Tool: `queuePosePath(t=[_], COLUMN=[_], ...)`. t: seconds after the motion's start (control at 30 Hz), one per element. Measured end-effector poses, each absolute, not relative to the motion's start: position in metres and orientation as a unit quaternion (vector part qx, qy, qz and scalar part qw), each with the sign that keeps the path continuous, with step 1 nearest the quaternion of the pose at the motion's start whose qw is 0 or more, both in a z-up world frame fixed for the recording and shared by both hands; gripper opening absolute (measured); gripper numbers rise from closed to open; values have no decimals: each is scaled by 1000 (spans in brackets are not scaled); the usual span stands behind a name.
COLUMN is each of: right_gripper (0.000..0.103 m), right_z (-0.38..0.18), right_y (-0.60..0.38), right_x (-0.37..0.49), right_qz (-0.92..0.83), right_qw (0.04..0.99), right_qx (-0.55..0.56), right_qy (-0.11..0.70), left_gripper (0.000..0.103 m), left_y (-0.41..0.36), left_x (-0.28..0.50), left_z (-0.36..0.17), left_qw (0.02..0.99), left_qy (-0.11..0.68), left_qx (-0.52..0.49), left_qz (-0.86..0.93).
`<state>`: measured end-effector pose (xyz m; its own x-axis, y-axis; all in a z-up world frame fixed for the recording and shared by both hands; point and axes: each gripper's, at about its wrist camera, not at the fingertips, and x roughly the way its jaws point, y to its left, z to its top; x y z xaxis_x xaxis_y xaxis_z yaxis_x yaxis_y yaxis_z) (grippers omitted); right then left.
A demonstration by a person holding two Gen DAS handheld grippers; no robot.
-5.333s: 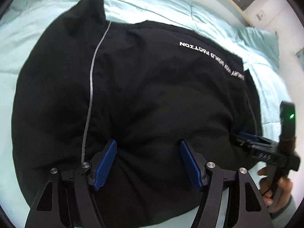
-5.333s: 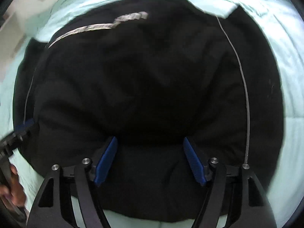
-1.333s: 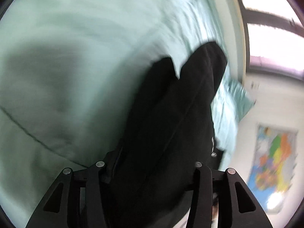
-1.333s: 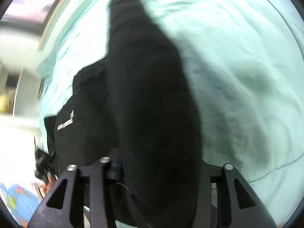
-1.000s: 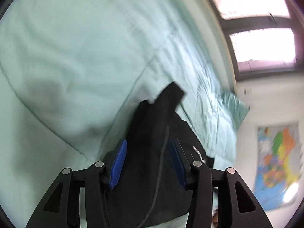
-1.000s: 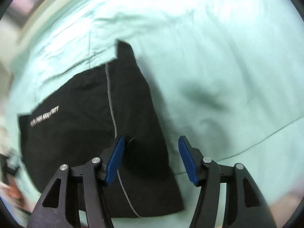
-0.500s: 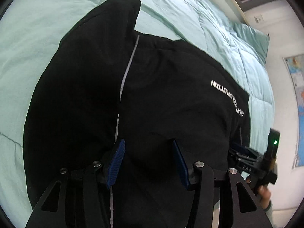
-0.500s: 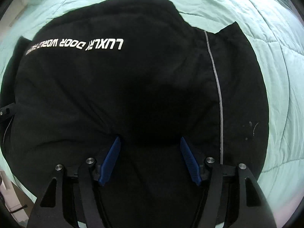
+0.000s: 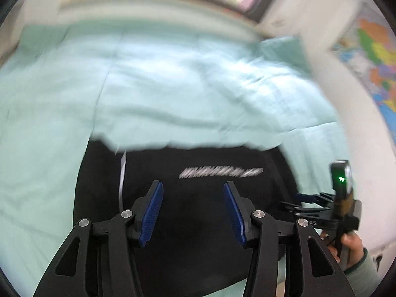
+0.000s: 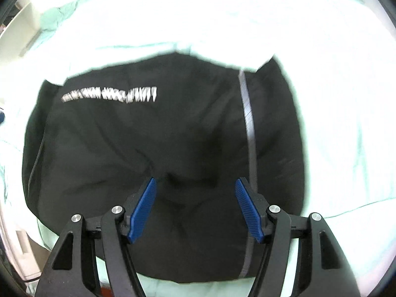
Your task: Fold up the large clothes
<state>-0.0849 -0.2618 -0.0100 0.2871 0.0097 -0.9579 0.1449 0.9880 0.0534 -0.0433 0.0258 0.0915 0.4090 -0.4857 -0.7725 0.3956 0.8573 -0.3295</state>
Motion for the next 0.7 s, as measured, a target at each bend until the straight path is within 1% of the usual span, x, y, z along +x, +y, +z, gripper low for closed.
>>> queuePosePath(t=[0.07, 0.13, 0.2, 0.33, 0.37, 0.4, 0.47, 0.53, 0.7], right_gripper=[68, 68, 68, 69, 70, 73, 76, 76, 76], right_z=[27, 67, 93, 151, 165, 175, 188, 197, 199], right_y=[-259, -222, -223, -227, -223, -224, -220, -215, -217], right_x=[-84, -82, -88, -121, -125, -132, -132, -138, -151], right_qz=[-44, -50, -62, -76, -78, -85, -101, -112, -129], right_qw=[822, 835, 843, 863, 869, 873, 875, 876, 872], right_qx=[61, 54, 53, 42, 40, 41, 42, 43, 65], right_qy=[565, 545, 531, 498, 487, 479, 471, 467, 468], left_gripper=[52, 52, 53, 52, 52, 52, 52, 53, 53], left_y=[24, 15, 11, 15, 12, 9, 8, 6, 1], left_x=[-53, -59, -64, -71, -76, -82, -91, -97, -110], left_z=[124, 149, 175, 209, 214, 218, 221, 219, 224], left_qw=[852, 863, 873, 875, 874, 875, 879, 881, 890], left_qy=[442, 422, 403, 384, 381, 379, 379, 385, 381], left_qx=[-30, -23, -30, -32, -26, -24, -18, -16, 8], left_qz=[-278, -277, -274, -292, -301, -300, -287, -273, -250])
